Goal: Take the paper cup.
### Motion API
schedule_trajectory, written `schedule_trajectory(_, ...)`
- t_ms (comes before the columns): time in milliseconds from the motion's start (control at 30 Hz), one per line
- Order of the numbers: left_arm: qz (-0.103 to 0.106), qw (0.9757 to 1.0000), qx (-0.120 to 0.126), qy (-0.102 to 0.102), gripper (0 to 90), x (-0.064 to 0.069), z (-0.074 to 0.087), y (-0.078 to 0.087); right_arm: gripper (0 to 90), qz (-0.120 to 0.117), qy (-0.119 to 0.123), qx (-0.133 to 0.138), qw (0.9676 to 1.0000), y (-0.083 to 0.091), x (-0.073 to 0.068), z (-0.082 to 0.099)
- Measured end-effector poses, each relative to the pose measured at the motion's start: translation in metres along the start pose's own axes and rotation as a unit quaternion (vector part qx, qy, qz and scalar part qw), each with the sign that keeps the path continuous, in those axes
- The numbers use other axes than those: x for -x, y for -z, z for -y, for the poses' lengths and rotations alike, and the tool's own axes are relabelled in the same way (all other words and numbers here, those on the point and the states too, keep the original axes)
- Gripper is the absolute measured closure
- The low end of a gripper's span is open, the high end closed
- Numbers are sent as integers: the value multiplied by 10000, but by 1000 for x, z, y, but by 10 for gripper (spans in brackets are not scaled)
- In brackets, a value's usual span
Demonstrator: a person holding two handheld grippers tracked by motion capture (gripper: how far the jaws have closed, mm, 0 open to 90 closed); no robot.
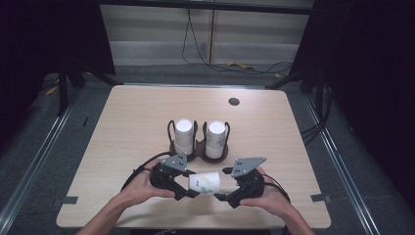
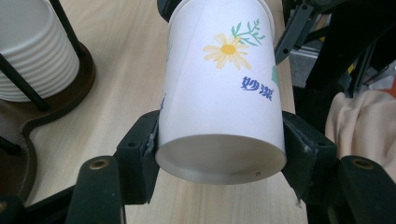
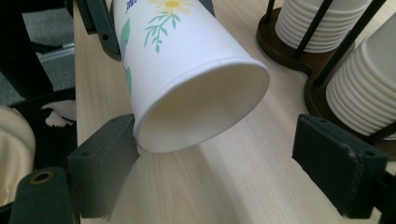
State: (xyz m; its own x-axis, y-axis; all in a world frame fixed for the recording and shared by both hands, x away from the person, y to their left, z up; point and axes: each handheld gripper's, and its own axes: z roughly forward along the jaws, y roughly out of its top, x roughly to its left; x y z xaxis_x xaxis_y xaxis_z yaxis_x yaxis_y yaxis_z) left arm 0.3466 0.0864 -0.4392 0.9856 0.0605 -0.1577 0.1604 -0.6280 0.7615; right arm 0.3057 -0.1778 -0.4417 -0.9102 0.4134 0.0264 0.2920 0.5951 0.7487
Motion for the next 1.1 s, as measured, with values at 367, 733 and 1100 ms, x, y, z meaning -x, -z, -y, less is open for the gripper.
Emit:
schedule_trajectory(367,-43,9986,493,179,366,-3,2,3,143,-52,-341,645,9973,13,3,6)
schedule_trajectory(733,-79,9958,866,284,364,-4,3,8,145,-121,-584,1269,9901,19,3,7)
schedule_trajectory(1100,-22,9940,1053,309,363,0,3,4,144,-103,-684,1634,9841,22,2,5)
